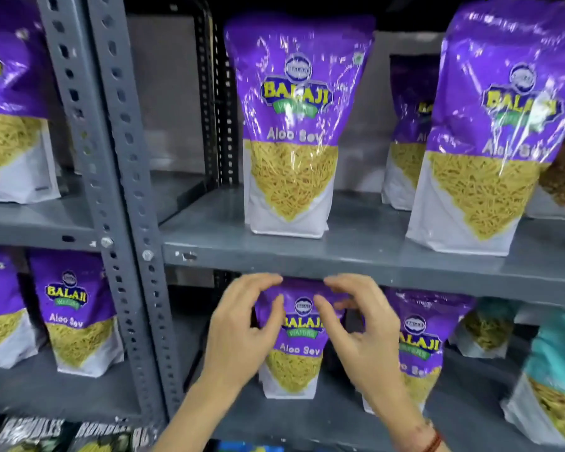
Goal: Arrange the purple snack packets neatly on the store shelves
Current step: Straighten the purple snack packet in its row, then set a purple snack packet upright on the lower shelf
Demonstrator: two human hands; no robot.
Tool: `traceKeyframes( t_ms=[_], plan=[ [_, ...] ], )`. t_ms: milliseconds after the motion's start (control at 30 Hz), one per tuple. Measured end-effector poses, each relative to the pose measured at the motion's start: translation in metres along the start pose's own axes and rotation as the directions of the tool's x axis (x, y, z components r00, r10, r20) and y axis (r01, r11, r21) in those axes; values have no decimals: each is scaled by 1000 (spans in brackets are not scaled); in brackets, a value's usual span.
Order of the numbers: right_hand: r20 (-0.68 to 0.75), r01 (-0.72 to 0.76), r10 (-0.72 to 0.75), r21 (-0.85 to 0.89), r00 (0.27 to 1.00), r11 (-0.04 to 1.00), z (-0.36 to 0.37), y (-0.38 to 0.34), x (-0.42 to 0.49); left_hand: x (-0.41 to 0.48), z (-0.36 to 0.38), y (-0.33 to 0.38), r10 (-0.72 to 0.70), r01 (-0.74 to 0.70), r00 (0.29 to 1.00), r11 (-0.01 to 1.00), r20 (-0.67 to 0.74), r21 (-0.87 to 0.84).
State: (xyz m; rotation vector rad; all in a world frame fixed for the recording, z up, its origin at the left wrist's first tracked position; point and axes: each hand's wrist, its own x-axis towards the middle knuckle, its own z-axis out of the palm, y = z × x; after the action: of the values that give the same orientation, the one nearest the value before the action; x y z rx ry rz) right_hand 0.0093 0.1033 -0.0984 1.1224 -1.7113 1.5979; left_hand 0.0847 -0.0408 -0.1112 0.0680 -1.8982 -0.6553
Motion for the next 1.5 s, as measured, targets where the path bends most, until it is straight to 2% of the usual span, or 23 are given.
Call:
traceKeyframes(
  t_ms=[67, 133, 233, 267, 333, 400, 467, 500, 600, 700, 800, 900, 1033, 1200, 1267, 1500],
  plan=[
    [30, -95, 95, -11, 995, 995, 1, 21, -28, -26, 11, -19, -45, 40, 992, 998, 117, 52],
    [96, -226, 229, -42, 969, 973, 2, 47, -54, -45, 19, -46, -153, 131, 960, 985, 234, 111],
    [204, -397, 438, -213, 875, 893, 2, 93, -89, -68, 28, -92, -376, 314, 854, 924, 359, 220],
    [247, -450, 519, -286, 819, 846, 3, 108, -99, -75, 30, -106, -448, 370, 798, 892, 403, 258],
    [347, -545, 671, -399, 655, 738, 5, 135, -113, -89, 38, -131, -564, 459, 654, 826, 504, 328],
    [431, -613, 757, -446, 492, 652, 12, 155, -121, -101, 47, -151, -620, 492, 510, 779, 596, 388],
    [472, -677, 791, -436, 389, 593, 21, 168, -123, -110, 56, -164, -620, 495, 422, 769, 661, 405],
    [481, -708, 798, -414, 363, 572, 26, 173, -123, -113, 60, -168, -612, 505, 406, 769, 679, 391],
    [497, -805, 791, -268, 356, 530, 38, 186, -121, -120, 71, -175, -606, 575, 388, 748, 694, 331],
    [531, -821, 760, -191, 375, 538, 46, 195, -122, -129, 79, -180, -616, 612, 413, 733, 671, 296],
    [520, -812, 761, -199, 388, 549, 51, 198, -126, -129, 81, -189, -616, 625, 434, 731, 657, 273],
    [472, -818, 796, -230, 380, 527, 54, 195, -132, -123, 80, -198, -587, 620, 409, 740, 699, 259],
    [447, -796, 794, -249, 411, 552, 58, 186, -142, -122, 72, -202, -557, 619, 388, 748, 734, 241],
    [455, -710, 769, -342, 449, 616, 71, 174, -147, -134, 57, -204, -564, 601, 429, 761, 705, 244],
    [461, -691, 768, -370, 444, 621, 78, 169, -147, -137, 51, -207, -566, 609, 439, 758, 698, 232],
    [463, -703, 779, -374, 424, 605, 78, 162, -148, -138, 46, -213, -573, 636, 404, 736, 713, 231]
  ],
)
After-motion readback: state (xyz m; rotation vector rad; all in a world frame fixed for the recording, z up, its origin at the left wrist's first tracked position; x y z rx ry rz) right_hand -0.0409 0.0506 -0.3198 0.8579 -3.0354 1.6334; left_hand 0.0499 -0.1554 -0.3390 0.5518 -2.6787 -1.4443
